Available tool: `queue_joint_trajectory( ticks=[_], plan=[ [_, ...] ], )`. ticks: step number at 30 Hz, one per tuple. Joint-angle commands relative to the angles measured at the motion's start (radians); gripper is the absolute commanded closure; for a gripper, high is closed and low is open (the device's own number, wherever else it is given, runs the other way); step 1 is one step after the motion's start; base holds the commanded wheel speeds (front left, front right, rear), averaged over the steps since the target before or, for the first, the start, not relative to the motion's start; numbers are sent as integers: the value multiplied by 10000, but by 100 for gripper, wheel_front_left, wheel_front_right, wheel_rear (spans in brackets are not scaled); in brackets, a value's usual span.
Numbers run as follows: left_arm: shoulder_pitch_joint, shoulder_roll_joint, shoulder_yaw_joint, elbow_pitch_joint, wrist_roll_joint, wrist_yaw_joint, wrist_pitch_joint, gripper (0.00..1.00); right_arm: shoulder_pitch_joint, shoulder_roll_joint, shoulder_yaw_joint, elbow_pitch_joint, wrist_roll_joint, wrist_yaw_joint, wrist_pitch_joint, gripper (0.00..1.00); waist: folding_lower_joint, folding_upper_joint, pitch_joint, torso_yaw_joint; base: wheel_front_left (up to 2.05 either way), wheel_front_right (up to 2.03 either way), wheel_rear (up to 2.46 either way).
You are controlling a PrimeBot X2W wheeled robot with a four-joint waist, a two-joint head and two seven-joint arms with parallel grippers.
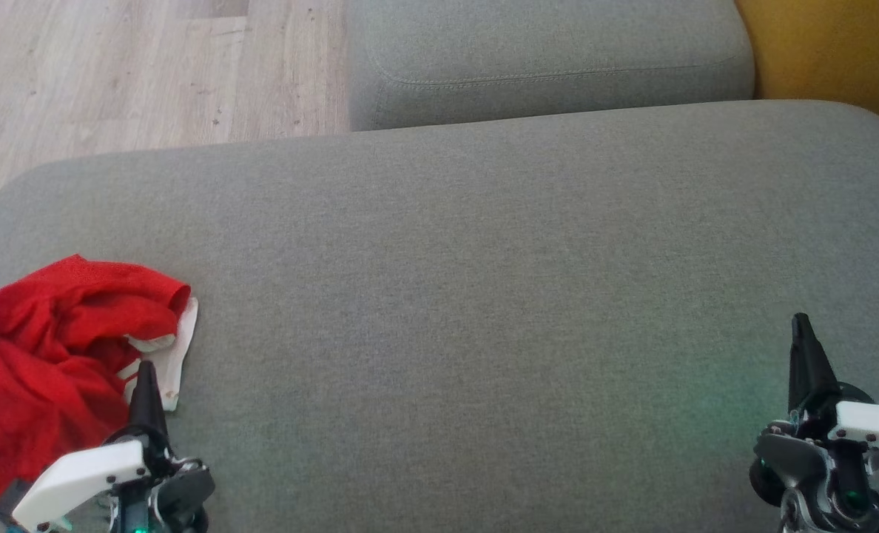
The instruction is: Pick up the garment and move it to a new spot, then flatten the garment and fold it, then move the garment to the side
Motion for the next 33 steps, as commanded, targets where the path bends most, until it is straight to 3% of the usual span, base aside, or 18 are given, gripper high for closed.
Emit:
queue_joint_trajectory(
  ticks=[1,16,17,21,33],
  plan=[
    [-520,45,364,-283,87,-63,31,100,-545,-54,208,-365,-25,-7,57,100,0,0,0,0,0,0,0],
    [-520,45,364,-283,87,-63,31,100,-545,-54,208,-365,-25,-7,57,100,0,0,0,0,0,0,0],
    [-1,0,0,-1,0,0,-1,0,-1,0,2,-1,1,0,0,0,0,0,0,0,0,0,0],
    [256,-13,-107,521,-1,13,-16,0,262,57,35,536,3,0,-13,0,0,0,2,0,0,0,0],
    [315,-6,-279,227,976,6,-376,0,300,44,332,359,-864,-1,-373,0,0,0,-80,-30,0,0,0]
  ],
)
